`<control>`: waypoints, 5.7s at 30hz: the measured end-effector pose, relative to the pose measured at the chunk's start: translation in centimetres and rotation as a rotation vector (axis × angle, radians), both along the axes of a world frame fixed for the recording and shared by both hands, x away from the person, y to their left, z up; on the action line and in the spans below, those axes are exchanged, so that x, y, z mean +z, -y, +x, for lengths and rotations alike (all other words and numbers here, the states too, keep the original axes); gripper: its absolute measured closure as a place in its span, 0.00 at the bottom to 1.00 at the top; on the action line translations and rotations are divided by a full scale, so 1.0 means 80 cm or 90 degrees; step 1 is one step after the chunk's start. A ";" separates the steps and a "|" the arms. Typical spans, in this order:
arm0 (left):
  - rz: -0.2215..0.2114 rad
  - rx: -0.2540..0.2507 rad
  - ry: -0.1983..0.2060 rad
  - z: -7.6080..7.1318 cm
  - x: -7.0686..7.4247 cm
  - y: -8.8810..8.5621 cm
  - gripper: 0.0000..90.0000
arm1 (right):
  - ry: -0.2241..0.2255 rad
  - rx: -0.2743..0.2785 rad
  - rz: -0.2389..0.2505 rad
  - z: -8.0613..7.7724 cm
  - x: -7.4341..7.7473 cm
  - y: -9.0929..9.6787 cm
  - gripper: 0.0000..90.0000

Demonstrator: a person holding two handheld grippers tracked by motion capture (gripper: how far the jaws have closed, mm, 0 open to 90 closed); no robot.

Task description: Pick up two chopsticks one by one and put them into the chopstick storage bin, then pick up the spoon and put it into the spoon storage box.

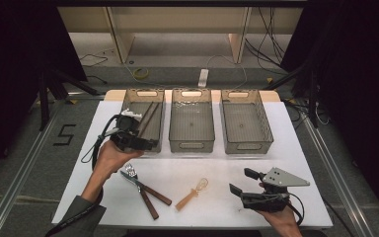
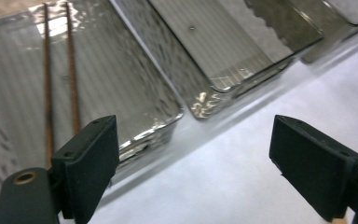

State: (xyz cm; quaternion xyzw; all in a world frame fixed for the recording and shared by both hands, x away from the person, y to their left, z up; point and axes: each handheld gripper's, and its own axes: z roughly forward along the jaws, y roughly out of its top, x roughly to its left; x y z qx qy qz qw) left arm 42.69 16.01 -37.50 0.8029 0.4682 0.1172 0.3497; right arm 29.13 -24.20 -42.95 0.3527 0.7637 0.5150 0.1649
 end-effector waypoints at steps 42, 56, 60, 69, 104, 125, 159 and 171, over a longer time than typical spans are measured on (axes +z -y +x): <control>0.001 -0.113 -0.023 -0.059 -0.036 0.067 0.16 | 0.000 -0.007 0.001 0.002 -0.001 0.005 0.28; 0.017 -0.137 -0.065 -0.074 -0.052 0.088 0.17 | 0.002 -0.007 0.000 0.002 -0.001 0.005 0.28; 0.026 -0.154 -0.070 -0.083 -0.058 0.096 0.17 | 0.004 -0.005 -0.002 0.002 0.000 0.003 0.28; 0.080 -0.192 -0.092 -0.102 -0.078 0.121 0.19 | 0.006 -0.004 -0.010 0.002 0.000 0.000 0.28; 0.169 -0.268 -0.126 -0.120 -0.112 0.151 0.60 | 0.004 -0.001 -0.017 0.003 -0.001 -0.001 0.28; 0.168 -0.270 -0.117 -0.120 -0.113 0.148 0.82 | 0.007 -0.002 -0.016 0.003 -0.001 -0.001 0.28; 0.096 -0.201 -0.064 -0.094 -0.080 0.102 0.83 | 0.009 -0.002 -0.015 0.003 0.000 -0.001 0.28; 0.078 -0.170 -0.044 -0.083 -0.069 0.080 0.83 | 0.009 -0.002 -0.015 0.003 0.000 -0.001 0.28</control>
